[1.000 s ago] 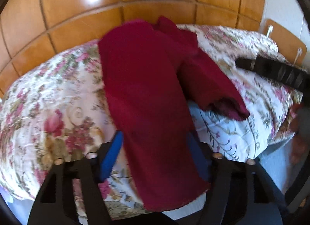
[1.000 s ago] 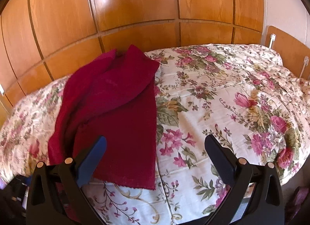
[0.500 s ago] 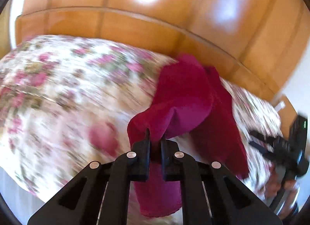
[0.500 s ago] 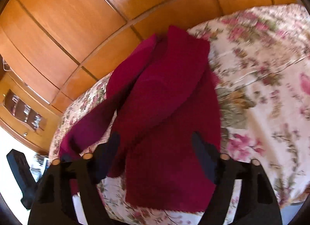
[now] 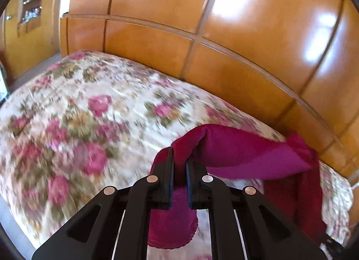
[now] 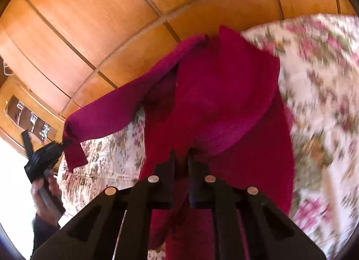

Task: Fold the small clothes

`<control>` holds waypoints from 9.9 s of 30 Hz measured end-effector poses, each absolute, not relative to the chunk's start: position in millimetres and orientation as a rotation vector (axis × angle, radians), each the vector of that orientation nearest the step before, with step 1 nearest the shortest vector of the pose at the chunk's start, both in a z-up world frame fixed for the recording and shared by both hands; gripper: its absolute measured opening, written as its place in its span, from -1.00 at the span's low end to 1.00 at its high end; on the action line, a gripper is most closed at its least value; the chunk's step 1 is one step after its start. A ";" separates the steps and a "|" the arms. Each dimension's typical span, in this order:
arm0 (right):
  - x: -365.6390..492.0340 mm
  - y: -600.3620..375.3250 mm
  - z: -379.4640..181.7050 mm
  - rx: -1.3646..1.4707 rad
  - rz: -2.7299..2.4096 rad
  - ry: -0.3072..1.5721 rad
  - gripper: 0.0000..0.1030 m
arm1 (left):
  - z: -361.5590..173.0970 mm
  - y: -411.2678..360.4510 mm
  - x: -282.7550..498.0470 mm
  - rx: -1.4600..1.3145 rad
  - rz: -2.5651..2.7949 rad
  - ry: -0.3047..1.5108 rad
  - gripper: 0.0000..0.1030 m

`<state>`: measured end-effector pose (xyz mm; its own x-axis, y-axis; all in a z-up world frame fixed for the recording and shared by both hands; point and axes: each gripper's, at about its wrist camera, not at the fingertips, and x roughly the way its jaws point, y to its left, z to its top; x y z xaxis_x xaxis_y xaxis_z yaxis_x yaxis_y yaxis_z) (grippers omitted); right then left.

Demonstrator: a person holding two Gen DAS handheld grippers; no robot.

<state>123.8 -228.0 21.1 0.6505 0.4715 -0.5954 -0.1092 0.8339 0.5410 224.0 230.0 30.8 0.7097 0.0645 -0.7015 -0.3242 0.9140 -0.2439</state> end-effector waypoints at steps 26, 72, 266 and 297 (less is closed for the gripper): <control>230.4 -480.8 22.0 0.185 -0.496 0.773 0.24 | 24.9 253.4 283.5 -0.255 0.411 0.806 0.43; 1.7 -351.4 -14.0 0.354 0.183 0.973 -0.87 | -3.3 127.1 113.9 -0.374 -0.339 1.026 -0.88; 64.6 -616.2 98.1 0.482 -0.464 0.477 -0.85 | -66.2 -16.7 144.2 -0.068 -0.355 1.002 0.20; 122.0 -643.6 -63.2 1.022 -0.374 0.740 -0.43 | -52.1 -9.0 135.0 -0.089 -0.314 0.986 0.34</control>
